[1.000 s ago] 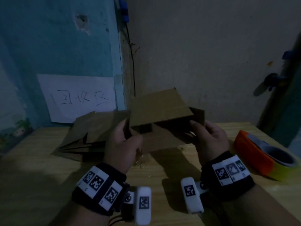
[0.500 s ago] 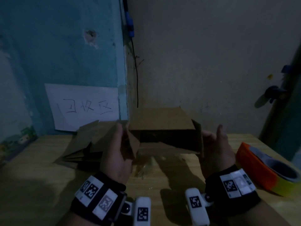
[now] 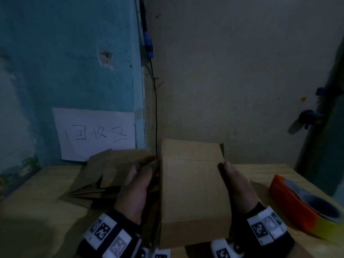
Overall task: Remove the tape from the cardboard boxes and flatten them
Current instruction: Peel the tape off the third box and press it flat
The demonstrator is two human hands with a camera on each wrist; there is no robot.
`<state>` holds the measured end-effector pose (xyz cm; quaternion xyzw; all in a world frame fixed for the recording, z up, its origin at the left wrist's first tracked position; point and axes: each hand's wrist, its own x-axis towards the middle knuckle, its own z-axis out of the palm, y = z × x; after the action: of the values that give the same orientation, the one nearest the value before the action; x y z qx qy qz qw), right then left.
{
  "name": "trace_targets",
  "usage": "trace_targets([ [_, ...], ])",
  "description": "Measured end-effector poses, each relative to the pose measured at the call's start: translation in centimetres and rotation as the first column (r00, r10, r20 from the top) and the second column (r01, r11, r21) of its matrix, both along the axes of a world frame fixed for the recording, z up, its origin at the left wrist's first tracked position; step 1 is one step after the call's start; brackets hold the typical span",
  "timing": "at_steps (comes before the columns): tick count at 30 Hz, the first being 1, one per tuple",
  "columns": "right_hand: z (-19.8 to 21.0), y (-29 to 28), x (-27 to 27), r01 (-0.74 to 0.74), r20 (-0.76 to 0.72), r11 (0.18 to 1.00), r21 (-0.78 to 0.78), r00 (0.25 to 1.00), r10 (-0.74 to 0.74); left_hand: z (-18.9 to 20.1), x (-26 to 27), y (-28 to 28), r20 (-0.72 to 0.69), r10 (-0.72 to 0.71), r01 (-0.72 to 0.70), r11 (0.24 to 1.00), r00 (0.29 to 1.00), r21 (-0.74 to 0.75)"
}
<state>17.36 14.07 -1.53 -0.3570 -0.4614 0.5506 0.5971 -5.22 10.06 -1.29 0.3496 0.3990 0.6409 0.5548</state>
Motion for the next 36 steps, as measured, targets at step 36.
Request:
trace_targets([
  [36,0.3,-0.4,-1.1,0.094,0.163,0.989,-0.111,0.984,-0.075,2.8,-2.6,-1.5,0.233,-0.067,0.112,0.976,0.970,-0.188],
])
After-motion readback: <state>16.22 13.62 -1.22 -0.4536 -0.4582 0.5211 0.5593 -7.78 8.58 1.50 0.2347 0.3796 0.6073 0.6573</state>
